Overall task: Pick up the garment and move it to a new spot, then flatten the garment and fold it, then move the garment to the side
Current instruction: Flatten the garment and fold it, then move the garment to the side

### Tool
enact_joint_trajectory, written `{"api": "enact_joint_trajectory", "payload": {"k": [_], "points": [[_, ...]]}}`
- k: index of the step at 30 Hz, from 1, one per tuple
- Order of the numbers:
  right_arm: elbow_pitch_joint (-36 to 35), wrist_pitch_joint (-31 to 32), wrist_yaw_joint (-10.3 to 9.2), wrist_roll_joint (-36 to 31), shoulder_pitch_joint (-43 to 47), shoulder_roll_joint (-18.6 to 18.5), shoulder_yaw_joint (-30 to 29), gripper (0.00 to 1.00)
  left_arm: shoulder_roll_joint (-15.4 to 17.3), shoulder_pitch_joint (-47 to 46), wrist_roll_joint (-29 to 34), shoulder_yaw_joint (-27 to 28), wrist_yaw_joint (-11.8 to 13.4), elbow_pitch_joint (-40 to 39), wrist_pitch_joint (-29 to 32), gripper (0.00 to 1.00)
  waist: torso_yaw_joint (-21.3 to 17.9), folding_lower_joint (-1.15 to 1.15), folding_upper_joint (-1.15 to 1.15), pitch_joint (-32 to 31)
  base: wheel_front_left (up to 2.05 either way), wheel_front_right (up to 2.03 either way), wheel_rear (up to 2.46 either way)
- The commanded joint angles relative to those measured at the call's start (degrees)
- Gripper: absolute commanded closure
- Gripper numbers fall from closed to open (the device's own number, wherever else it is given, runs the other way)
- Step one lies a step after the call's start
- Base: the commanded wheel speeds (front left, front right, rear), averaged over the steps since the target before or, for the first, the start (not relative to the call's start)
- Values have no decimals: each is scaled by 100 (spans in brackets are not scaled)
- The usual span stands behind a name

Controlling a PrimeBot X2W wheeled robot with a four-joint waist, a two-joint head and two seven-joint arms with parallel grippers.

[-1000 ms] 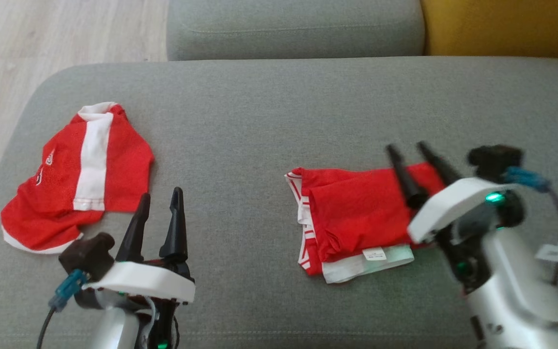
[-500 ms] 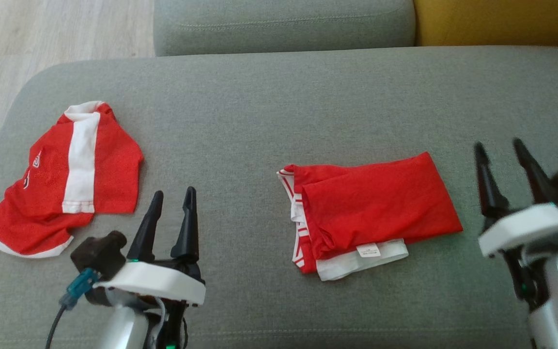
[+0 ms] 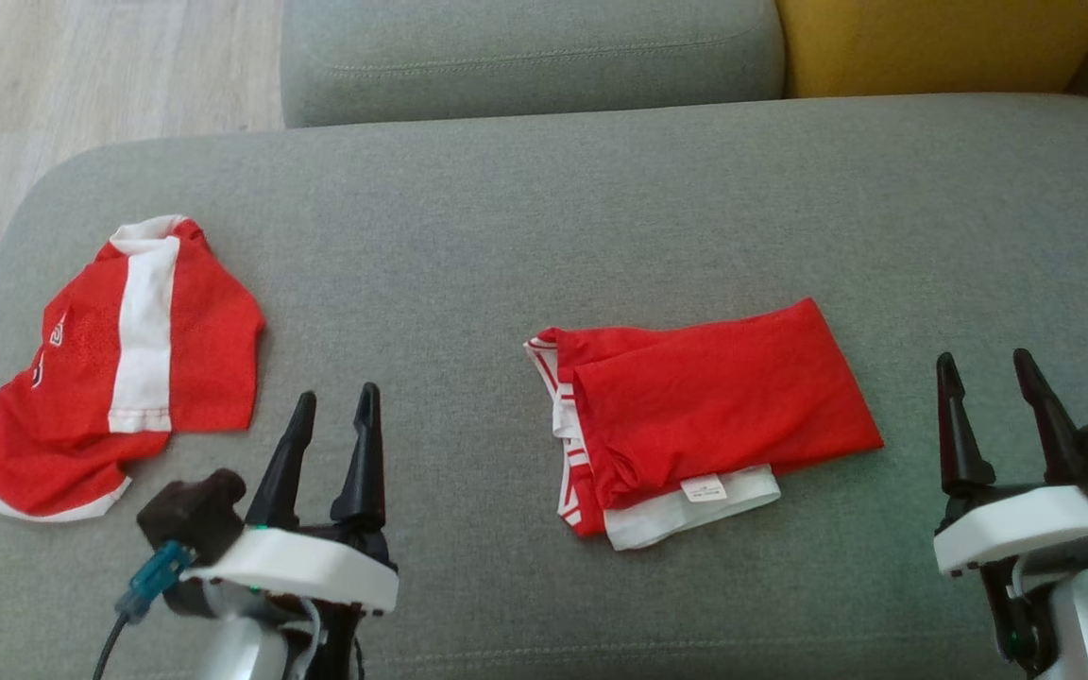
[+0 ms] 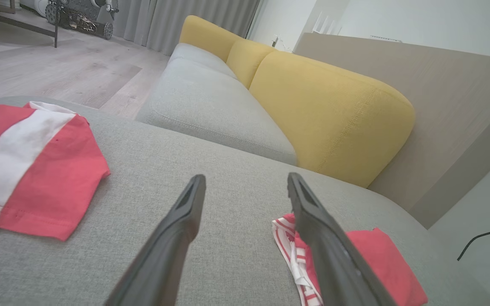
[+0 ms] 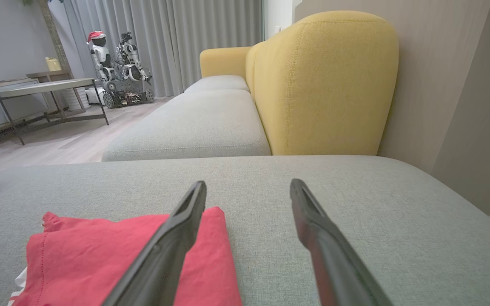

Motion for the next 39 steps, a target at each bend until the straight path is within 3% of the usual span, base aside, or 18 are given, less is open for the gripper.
{"api": "enact_joint_trajectory", "payload": {"k": [1, 17, 39], "points": [[-183, -85, 39, -37, -134, -28, 84, 0, 21, -170, 55, 214, 15, -214, -70, 0, -7, 0, 0, -2, 0, 0, 0], [-99, 9, 39, -43, -297, 20, 95, 0, 21, -239, 67, 178, 10, -328, -70, 0, 43, 0, 0, 270, 0, 0, 0], [2028, 740, 39, 370, -1734, -105, 560, 0, 21, -764, 141, 73, -50, -295, -70, 0, 440, 0, 0, 1208, 0, 0, 0]]}}
